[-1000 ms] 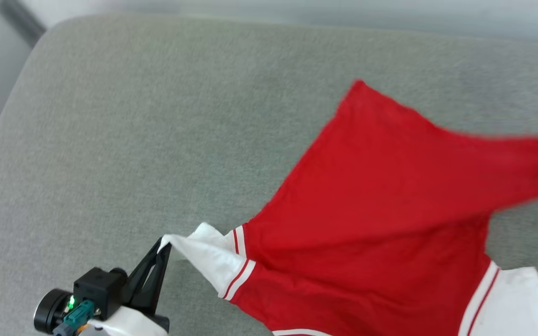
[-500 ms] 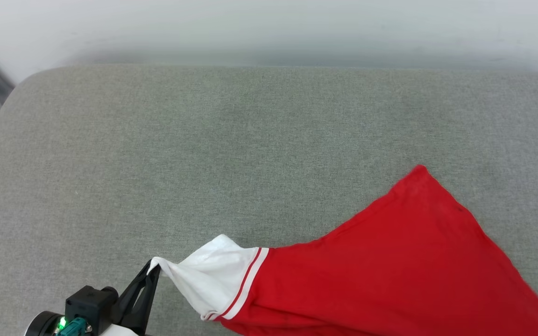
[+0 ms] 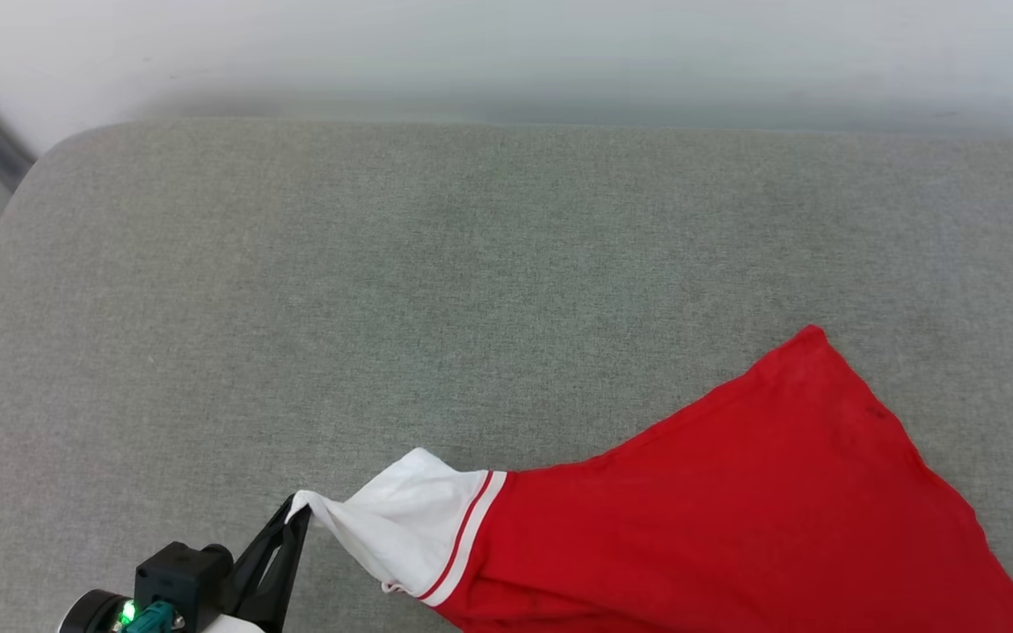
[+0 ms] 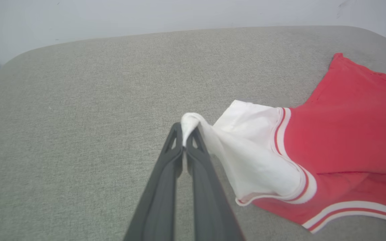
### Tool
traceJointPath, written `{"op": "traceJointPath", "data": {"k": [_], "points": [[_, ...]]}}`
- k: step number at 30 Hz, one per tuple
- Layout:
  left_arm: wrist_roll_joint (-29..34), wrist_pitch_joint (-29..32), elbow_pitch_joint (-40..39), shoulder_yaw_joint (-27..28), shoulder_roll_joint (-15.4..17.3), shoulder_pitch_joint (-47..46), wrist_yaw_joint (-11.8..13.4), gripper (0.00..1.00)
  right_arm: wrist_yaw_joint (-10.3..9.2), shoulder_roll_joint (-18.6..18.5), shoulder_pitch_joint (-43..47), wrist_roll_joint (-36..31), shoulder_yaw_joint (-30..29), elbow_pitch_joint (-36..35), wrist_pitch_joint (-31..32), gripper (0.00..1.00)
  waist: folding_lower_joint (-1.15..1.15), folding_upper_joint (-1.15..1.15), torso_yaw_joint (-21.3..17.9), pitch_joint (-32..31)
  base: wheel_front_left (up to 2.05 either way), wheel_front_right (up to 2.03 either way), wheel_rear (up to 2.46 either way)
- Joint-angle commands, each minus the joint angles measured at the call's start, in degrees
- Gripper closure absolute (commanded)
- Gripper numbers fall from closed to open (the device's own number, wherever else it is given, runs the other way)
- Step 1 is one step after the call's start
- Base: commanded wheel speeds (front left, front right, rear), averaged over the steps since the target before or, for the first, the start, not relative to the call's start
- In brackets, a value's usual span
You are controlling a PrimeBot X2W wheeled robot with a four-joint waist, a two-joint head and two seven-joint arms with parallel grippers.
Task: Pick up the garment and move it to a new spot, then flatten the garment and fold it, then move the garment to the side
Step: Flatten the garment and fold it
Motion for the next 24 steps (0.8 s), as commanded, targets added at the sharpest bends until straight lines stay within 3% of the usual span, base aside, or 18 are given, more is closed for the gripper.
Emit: {"op": "traceJointPath", "data": {"k": [1, 7, 13, 19, 20, 24], "points": [[0.3, -0.1, -0.2, 0.1, -0.1, -0.6, 0.2, 1.0, -0.04, -0.3, -1.6, -0.9, -0.9, -1.3, 0.5, 0.0, 0.0, 0.0, 0.2, 0.3, 0.0, 0.0, 0.0], [1.1, 0.2, -0.5, -0.2, -0.6, -2.3, -0.3, 1.0, -0.04, -1.8, -12.1, -2.7, -2.0, -7.8, 5.9, 0.0, 0.0, 0.0, 1.4, 2.6, 0.0, 0.0, 0.0], [2.2, 0.2, -0.2, -0.9, -2.2, -4.9, -1.1, 1.0, -0.04, -1.9, -25.2, -6.0, 5.7, -8.2, 14.4, 0.0, 0.0, 0.0, 3.4, 6.1, 0.0, 0.0, 0.0], [3.3, 0.2, 0.8, -1.5, -4.2, -7.8, -2.4, 1.0, -0.04, 1.1, -37.8, -8.6, 15.4, -2.8, 20.9, 0.0, 0.0, 0.0, 5.5, 10.2, 0.0, 0.0, 0.0], [3.8, 0.1, 1.2, -1.5, -5.0, -9.1, -2.9, 1.0, -0.04, 3.3, -43.1, -9.6, 19.8, 1.1, 22.3, 0.0, 0.0, 0.0, 6.3, 12.0, 0.0, 0.0, 0.0], [4.4, 0.0, 2.1, -1.5, -6.3, -11.0, -3.8, 1.0, -0.03, 6.9, -49.1, -10.4, 26.5, 8.7, 21.1, 0.0, 0.0, 0.0, 7.7, 15.0, 0.0, 0.0, 0.0]]}}
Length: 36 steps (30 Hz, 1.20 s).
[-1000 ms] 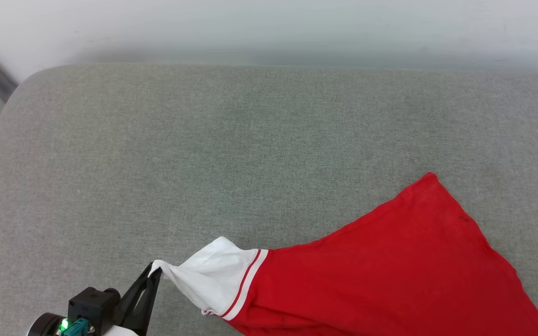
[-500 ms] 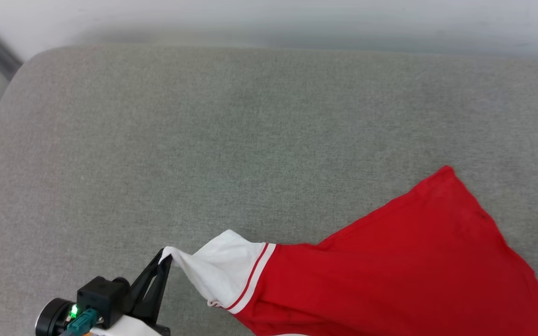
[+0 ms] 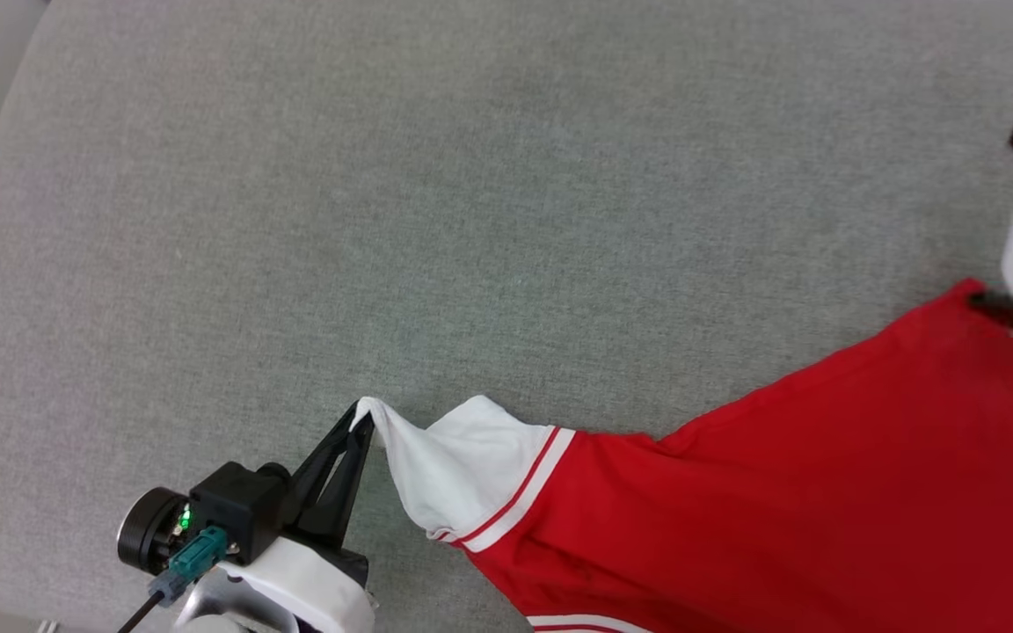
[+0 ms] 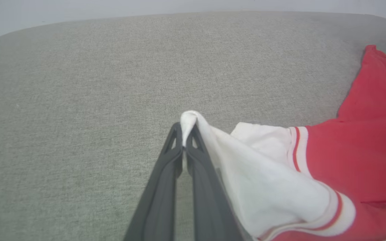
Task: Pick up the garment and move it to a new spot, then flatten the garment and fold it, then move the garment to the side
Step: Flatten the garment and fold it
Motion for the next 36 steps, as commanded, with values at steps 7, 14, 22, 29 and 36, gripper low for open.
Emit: {"op": "traceJointPath", "data": {"k": [7, 14, 22, 29, 36], "points": [[0.6, -0.3, 1.4, 0.3, -1.1, -1.5, -0.9, 1.0, -0.02, 1.6, 0.9, 1.0, 8.1, 7.0, -2.8, 0.0, -0.01, 0.0, 1.0, 2.8, 0.0, 0.0, 0.0], [0.6, -0.4, 2.7, 1.0, -1.1, -1.0, -1.3, 1.0, -0.02, 2.2, -2.4, 2.8, 10.6, 10.1, -11.3, 1.0, -0.01, 0.0, -0.6, 0.3, 0.0, 0.0, 0.0], [1.6, -0.5, 2.3, 2.1, 0.8, -1.1, -2.0, 1.0, -0.02, 2.6, -6.0, 6.0, 10.9, 8.7, -22.2, 1.0, -0.01, 0.0, -2.8, -5.8, 0.0, 0.0, 0.0], [3.3, -0.1, 1.0, 4.4, 3.2, -6.2, -3.1, 1.0, -0.02, 2.1, -7.4, 7.0, 10.7, 6.8, -30.7, 1.0, -0.01, 0.0, -5.0, -8.9, 0.0, 0.0, 0.0], [5.5, 3.3, -0.3, 7.1, 4.0, -18.2, -5.0, 1.0, -0.02, 3.0, -10.9, 5.9, 6.6, 7.9, -39.1, 1.0, -0.01, 0.0, -7.4, -9.7, 0.0, 0.0, 0.0]]}}
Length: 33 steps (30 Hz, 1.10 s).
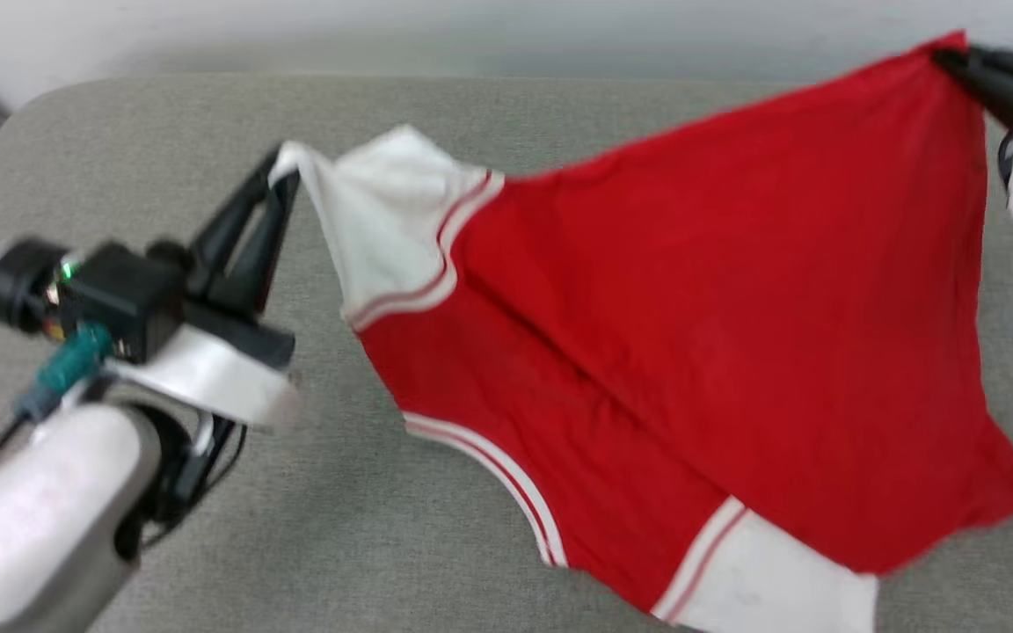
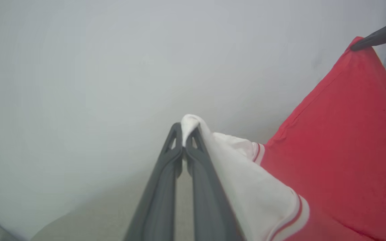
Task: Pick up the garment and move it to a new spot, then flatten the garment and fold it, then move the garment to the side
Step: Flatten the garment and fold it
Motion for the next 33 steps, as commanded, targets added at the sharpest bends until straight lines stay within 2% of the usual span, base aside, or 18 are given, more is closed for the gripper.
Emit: {"op": "traceJointPath", "data": {"k": [1, 4, 8, 14, 18, 26, 33], "points": [[0.7, 0.4, 0.1, 0.3, -0.2, -1.8, -0.4, 1.0, -0.02, 0.5, -1.0, -0.4, -0.3, 0.1, -0.6, 1.0, 0.0, 0.0, -0.5, 0.1, 0.0, 0.0, 0.0], [1.6, 2.6, 2.0, 0.9, -1.0, -9.1, -2.1, 1.0, -0.02, 1.3, -3.8, -2.0, -3.0, 0.9, -3.4, 1.0, 0.0, 0.0, -1.0, 0.9, 0.0, 0.0, 0.0], [3.4, 4.7, 6.8, 1.3, -2.9, -20.3, -5.5, 1.0, -0.02, 2.4, -7.9, -4.6, -6.6, 1.7, -6.0, 1.0, 0.0, 0.0, -1.7, 2.9, 0.0, 0.0, 0.0], [5.6, 7.4, 14.7, 0.5, -6.2, -36.4, -11.6, 1.0, -0.02, 5.3, -16.7, -9.8, -9.8, 4.7, -6.3, 1.0, 0.0, 0.0, -2.5, 7.6, 0.0, 0.0, 0.0], [7.1, 7.9, 20.6, 0.1, -9.0, -46.1, -14.6, 1.0, -0.02, 7.0, -23.5, -13.5, -11.1, 7.5, -6.9, 1.0, 0.0, 0.0, -2.3, 10.8, 0.0, 0.0, 0.0], [9.1, 6.6, 32.9, 0.2, -12.9, -63.9, -19.3, 1.0, -0.02, 10.0, -37.0, -19.9, -10.7, 14.2, -8.5, 1.0, 0.0, 0.0, -2.4, 16.2, 0.0, 0.0, 0.0], [9.7, 4.6, 40.8, 0.9, -14.9, -76.4, -20.7, 1.0, -0.02, 12.7, -48.9, -23.6, -8.7, 19.7, -10.8, 1.0, 0.0, 0.0, -2.8, 20.4, 0.0, 0.0, 0.0]]}}
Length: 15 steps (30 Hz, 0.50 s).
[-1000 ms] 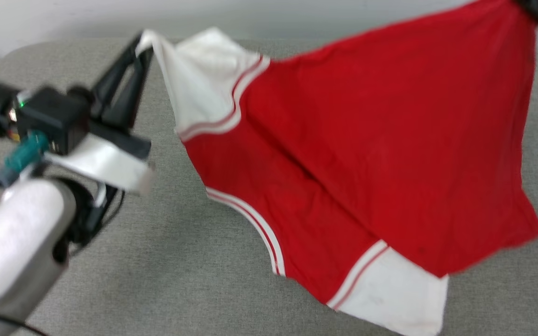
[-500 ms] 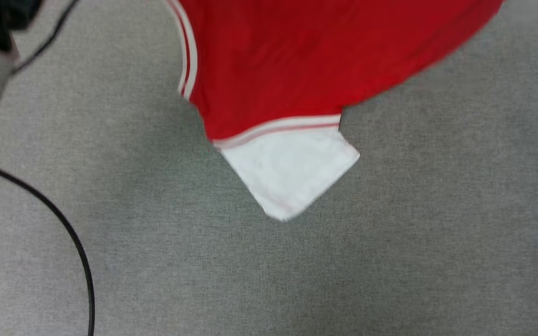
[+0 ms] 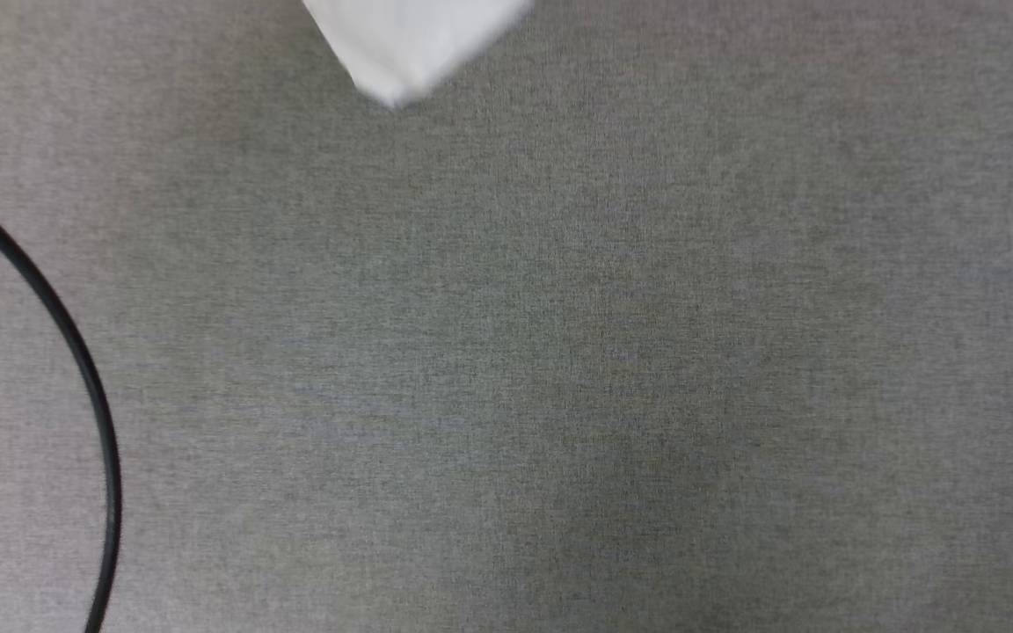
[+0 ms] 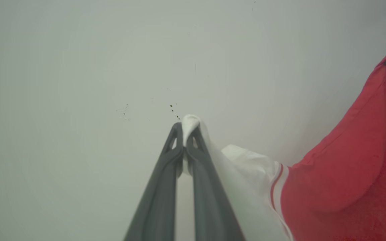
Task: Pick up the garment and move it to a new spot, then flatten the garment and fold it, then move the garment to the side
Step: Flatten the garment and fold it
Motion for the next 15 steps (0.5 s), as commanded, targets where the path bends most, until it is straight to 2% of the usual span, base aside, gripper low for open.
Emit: {"op": "traceJointPath", "data": {"k": [1, 8, 15], "points": [[0.4, -0.5, 0.9, 0.0, -0.4, -1.7, -0.3, 1.0, -0.02, 0.7, -2.1, -0.5, 0.5, 0.8, -0.6, 1.0, -0.01, 0.0, -0.1, 1.2, 0.0, 0.0, 0.0], [-0.3, -4.8, 9.2, -0.9, -2.6, -7.9, -1.0, 1.0, -0.02, 2.3, -8.7, -0.6, 4.6, 7.6, -4.2, 1.0, -0.01, 0.0, 0.2, 2.3, 0.0, 0.0, 0.0], [-1.2, -7.5, 13.9, -3.6, -3.1, -3.0, -1.2, 1.0, -0.02, 1.8, -3.9, 2.3, 11.9, 12.1, -7.3, 1.0, -0.01, 0.0, 0.2, 2.3, 0.0, 0.0, 0.0]]}}
